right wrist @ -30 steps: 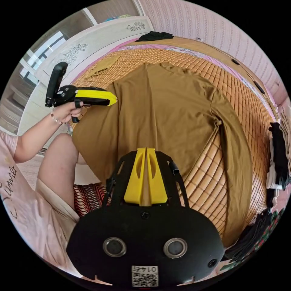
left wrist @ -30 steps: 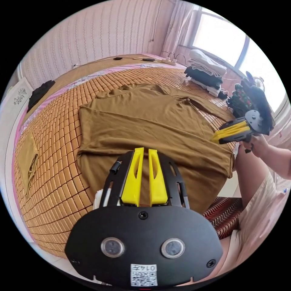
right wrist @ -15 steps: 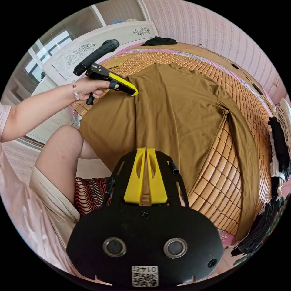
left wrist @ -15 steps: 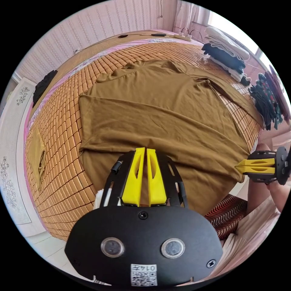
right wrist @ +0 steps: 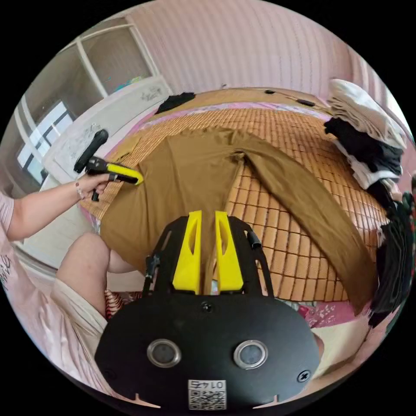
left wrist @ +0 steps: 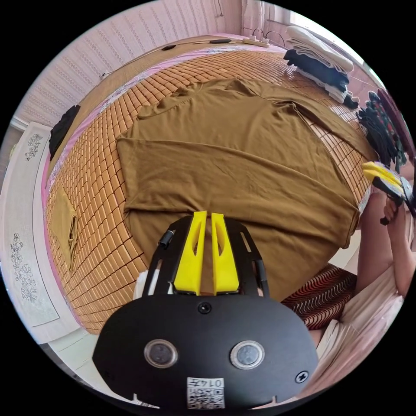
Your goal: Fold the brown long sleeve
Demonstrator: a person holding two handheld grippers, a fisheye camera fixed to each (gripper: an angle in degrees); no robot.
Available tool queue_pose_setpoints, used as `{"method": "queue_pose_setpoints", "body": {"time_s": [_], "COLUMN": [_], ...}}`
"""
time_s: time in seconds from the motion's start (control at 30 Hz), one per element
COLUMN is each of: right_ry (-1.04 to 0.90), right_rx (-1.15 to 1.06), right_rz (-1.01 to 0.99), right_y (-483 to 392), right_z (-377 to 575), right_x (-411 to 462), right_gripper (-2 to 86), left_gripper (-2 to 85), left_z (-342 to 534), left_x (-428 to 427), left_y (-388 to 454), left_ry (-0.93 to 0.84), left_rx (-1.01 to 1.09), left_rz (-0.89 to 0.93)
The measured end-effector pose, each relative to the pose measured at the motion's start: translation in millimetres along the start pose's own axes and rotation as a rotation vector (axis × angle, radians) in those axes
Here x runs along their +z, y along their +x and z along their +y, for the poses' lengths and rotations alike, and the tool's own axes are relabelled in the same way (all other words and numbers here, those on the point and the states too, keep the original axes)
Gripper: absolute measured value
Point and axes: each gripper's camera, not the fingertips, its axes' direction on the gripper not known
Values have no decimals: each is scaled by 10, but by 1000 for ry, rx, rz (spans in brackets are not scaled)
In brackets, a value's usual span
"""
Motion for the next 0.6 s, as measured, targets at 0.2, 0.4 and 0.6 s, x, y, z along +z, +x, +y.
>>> {"method": "queue_pose_setpoints", "body": {"time_s": [0.2, 0.4, 0.6], "right_ry": [351, 268, -64], "right_rx": [496, 472, 537], "right_rz": [214, 438, 457], "right_y": [993, 1464, 1954], "right_z": [680, 950, 1227], "right_x": [-528, -1015, -777], "right_gripper": [133, 128, 111], "left_gripper": [7, 16, 38], "left_z": [-357, -1122, -1823], "left_x": [-265, -525, -493], "left_y": [398, 1411, 2518], "left_ry": [70, 183, 268], "left_rx": [109, 448, 670], "left_rz": [71, 132, 229]}}
